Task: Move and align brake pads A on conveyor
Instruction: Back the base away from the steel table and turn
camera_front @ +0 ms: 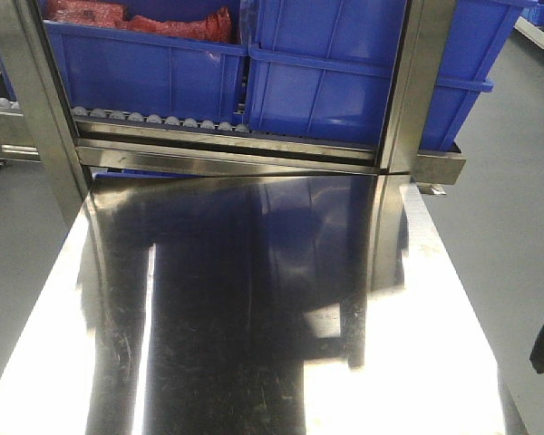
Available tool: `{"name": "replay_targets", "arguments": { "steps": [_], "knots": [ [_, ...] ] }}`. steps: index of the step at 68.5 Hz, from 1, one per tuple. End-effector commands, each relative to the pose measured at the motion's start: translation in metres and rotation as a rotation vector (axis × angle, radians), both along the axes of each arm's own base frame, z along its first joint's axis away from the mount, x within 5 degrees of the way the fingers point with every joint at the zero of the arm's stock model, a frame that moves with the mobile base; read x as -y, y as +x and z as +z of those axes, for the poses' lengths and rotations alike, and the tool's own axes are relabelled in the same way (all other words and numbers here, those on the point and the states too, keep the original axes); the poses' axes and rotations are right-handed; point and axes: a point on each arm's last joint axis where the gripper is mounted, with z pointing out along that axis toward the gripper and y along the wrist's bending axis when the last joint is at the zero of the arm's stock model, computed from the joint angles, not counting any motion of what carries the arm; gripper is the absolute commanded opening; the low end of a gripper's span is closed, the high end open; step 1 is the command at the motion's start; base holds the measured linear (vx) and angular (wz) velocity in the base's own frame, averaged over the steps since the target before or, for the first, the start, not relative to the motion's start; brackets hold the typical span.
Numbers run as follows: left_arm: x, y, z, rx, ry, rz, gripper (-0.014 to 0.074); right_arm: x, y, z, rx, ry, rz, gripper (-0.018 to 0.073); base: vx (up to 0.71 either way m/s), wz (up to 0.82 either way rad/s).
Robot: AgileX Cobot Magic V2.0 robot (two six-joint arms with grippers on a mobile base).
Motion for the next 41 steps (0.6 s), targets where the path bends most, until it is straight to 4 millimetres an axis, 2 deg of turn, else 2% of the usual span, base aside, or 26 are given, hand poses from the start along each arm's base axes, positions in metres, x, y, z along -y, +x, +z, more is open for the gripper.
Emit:
{"name": "replay_targets", "arguments": {
  "steps": [1, 23, 41],
  "knots": [
    [0.0020, 0.0022, 0.0159, 0.100, -0.034, -0.015, -0.0007, -0.0016, 0.0001, 0.0188, 0.121, 0.026, 0.019, -0.0004, 0.00, 0.00],
    [0.0020, 0.0022, 0.0159, 0.100, -0.034, -0.015, -0.0007, -0.0015, 0.0001, 0.0187, 0.120, 0.026, 0.018, -0.0004, -0.02, 0.09],
    [0.0020, 0.0022, 0.0159, 0.100, -0.034, -0.015, -0.0007, -0.0015, 0.0001, 0.0187, 0.120, 0.026, 0.018, -0.0004, -0.10, 0.41]
  ]
}}
